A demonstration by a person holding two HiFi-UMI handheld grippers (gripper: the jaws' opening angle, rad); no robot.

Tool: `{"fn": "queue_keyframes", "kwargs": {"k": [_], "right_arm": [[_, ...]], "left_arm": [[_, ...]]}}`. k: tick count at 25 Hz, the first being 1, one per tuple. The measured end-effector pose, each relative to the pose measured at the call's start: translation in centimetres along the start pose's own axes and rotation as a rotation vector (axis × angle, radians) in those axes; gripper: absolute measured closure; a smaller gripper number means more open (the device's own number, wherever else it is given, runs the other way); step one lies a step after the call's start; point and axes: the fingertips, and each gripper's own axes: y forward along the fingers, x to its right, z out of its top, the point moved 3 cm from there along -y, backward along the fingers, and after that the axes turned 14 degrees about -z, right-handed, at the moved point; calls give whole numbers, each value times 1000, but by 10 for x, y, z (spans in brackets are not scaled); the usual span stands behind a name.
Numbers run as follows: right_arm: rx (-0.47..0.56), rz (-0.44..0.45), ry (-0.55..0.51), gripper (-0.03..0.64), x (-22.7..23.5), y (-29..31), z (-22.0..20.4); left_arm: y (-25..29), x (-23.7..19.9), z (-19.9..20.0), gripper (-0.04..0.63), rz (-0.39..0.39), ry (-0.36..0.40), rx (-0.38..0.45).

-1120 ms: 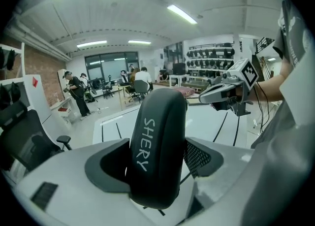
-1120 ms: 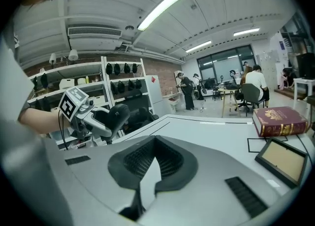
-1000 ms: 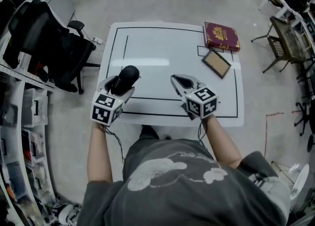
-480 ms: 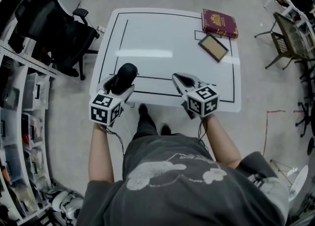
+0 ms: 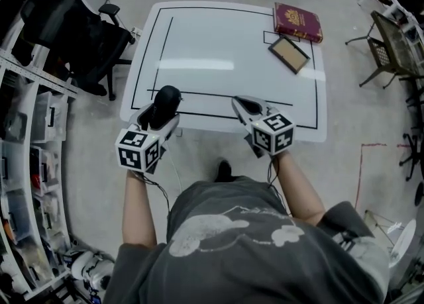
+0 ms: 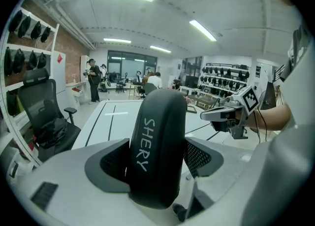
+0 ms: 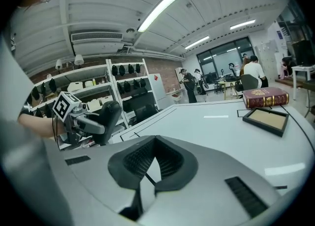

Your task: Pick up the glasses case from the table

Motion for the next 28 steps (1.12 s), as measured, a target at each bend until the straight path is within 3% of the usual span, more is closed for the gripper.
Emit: {"fn": "queue_keyframes", "kwargs": {"k": [11,28], "right_arm": [[5,-32,-28,617,-35,-26,-12],[17,-64,-29,618,-121,-134,-66]], "left_arm": [[-34,28,-23,262,-35,-15,35],[-119,109,-94,262,-87,-29,78]]}}
